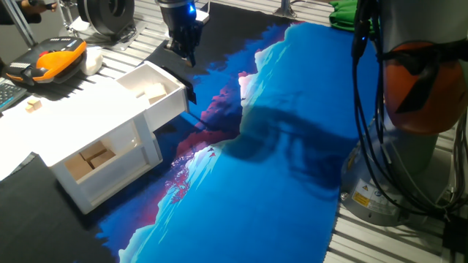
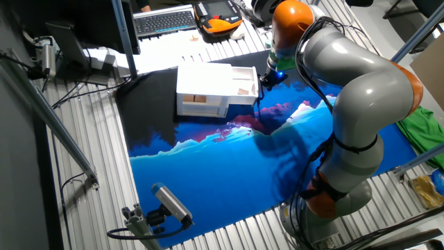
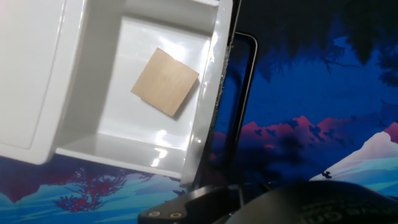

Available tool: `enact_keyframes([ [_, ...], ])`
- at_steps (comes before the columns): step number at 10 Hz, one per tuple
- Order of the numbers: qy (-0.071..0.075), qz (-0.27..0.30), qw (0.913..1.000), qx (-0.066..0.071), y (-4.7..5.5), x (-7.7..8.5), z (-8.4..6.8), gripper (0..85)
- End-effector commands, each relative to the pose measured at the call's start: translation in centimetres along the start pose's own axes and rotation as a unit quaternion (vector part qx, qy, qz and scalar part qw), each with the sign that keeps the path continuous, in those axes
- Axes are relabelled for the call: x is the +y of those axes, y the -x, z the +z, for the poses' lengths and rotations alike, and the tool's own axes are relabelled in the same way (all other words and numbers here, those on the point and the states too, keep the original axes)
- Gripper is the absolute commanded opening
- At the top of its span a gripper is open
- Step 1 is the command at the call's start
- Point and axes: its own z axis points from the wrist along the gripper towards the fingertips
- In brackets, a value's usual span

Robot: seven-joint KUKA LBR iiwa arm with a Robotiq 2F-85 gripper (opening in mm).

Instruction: Grasp the handle and close the drawer

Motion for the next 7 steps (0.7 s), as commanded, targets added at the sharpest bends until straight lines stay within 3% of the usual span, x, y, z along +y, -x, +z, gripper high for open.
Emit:
enact_keyframes([
  [1,0.0,0.004,1.0,0.0,0.0,0.01,0.0,0.0],
  [2,0.002,0.01,1.0,-0.001,0.01,0.02,0.01,0.0],
  [5,0.037,0.032,0.9988,-0.001,-0.13,-0.01,-0.27,0.0],
  [7,0.027,0.045,0.9986,0.003,-0.44,-0.23,-0.44,0.0],
])
